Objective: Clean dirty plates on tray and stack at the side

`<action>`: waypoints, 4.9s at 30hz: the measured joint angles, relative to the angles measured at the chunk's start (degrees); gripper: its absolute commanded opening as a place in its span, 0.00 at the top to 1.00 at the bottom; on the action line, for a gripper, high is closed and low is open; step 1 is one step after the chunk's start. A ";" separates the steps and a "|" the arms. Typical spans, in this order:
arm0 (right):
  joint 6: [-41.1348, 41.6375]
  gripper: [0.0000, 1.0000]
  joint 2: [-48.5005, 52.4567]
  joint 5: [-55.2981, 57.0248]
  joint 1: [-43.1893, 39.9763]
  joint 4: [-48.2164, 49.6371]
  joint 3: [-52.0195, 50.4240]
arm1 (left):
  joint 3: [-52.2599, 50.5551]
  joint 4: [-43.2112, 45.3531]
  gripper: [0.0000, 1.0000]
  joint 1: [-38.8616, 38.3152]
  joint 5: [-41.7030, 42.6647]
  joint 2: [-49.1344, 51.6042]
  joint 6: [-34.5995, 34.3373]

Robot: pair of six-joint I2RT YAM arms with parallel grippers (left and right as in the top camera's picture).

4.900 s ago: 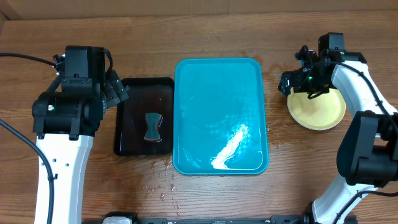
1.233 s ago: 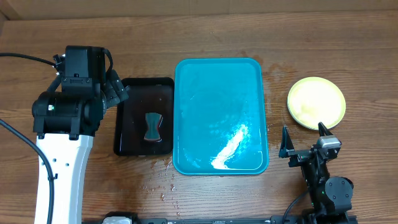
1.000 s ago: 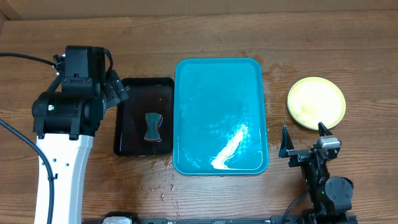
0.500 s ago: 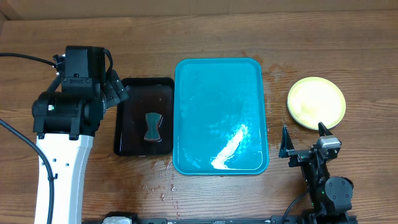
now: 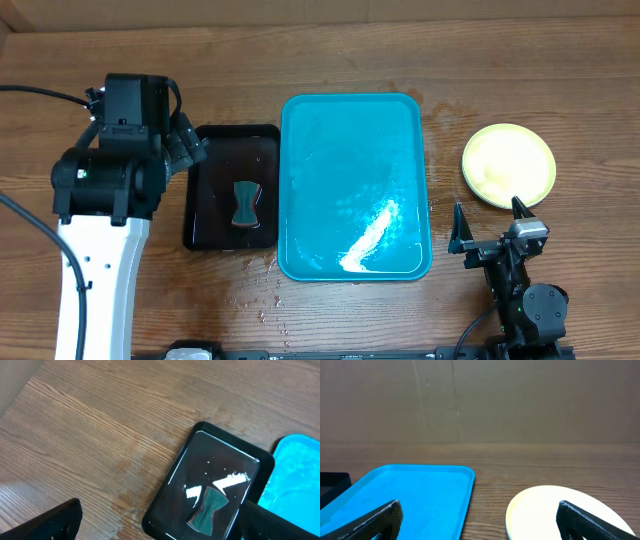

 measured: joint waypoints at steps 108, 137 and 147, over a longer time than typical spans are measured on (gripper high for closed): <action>-0.02 0.00 0.00 0.42 -0.02 0.02 0.00 | -88.94 68.28 0.00 2.29 12.50 -74.95 14.69; -0.02 0.00 0.00 0.42 -0.02 0.04 0.00 | -88.94 68.28 0.00 2.29 12.50 -74.95 14.69; -0.02 0.00 0.00 0.42 -0.02 0.04 0.00 | -88.94 68.28 0.00 2.29 12.50 -74.95 14.69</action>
